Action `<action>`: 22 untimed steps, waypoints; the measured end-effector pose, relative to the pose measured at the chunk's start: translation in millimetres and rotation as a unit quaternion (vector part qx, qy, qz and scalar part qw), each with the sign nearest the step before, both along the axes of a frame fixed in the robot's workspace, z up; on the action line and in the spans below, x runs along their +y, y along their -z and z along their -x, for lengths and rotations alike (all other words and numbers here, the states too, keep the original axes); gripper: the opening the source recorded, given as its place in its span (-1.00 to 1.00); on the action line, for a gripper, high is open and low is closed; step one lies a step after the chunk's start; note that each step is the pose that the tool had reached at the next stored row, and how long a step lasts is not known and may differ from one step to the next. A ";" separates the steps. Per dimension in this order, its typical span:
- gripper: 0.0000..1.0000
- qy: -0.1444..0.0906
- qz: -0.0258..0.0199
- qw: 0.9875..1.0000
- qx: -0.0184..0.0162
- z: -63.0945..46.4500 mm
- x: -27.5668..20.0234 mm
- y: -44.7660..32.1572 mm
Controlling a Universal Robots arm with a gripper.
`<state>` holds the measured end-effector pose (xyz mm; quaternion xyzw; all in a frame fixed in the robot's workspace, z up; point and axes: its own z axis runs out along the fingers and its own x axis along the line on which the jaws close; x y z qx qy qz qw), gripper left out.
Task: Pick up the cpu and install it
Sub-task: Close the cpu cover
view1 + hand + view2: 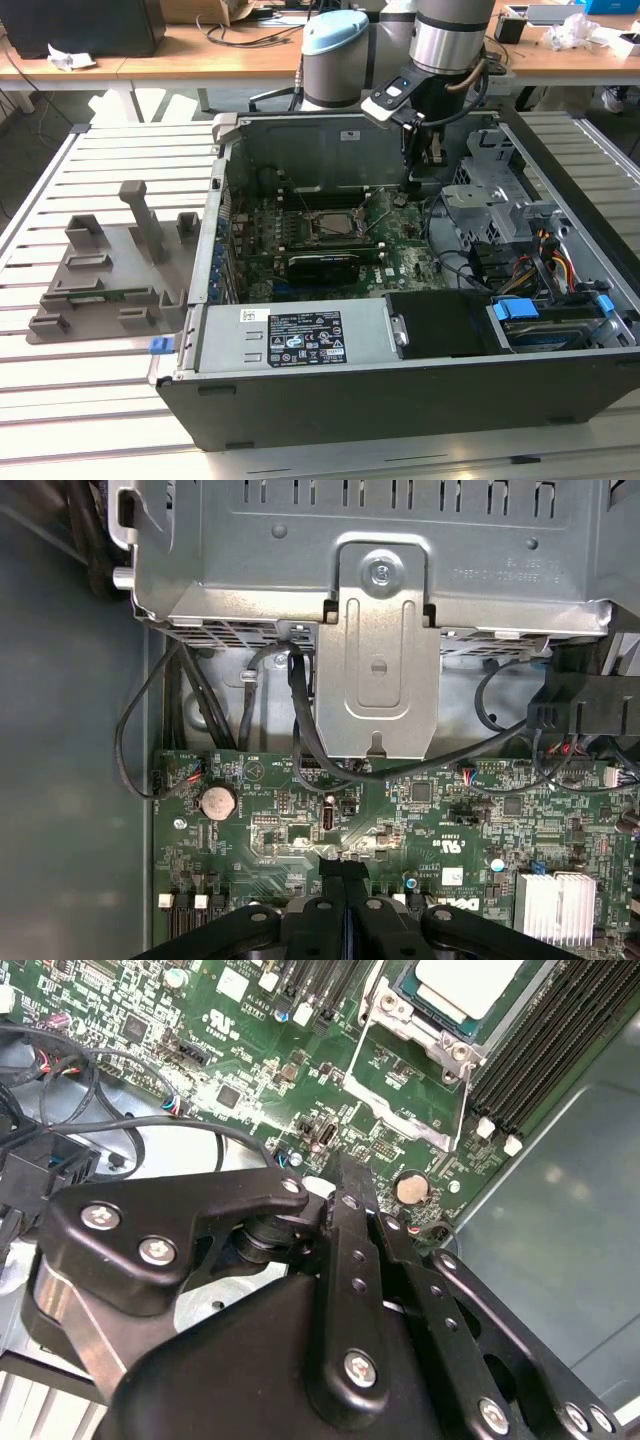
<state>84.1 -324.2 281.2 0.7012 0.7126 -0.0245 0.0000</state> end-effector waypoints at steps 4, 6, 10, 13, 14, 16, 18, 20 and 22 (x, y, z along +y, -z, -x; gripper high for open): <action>-0.79 0.000 0.000 1.000 0.000 -0.1 0.0 0.0; -0.79 0.000 0.000 1.000 0.000 -0.1 0.0 0.0; -0.79 0.000 0.000 1.000 0.000 -0.7 0.1 0.0; -0.79 0.000 0.000 1.000 0.000 -2.6 0.3 0.0; -0.79 0.000 0.000 1.000 0.000 -3.6 0.4 0.0; -0.79 0.000 0.000 1.000 0.000 -7.3 0.8 0.1; -0.79 0.000 0.000 1.000 0.000 -11.3 1.1 0.1; -0.79 0.000 0.000 1.000 0.000 -13.4 1.2 0.2; -0.79 0.000 0.000 1.000 0.000 -15.1 1.2 0.2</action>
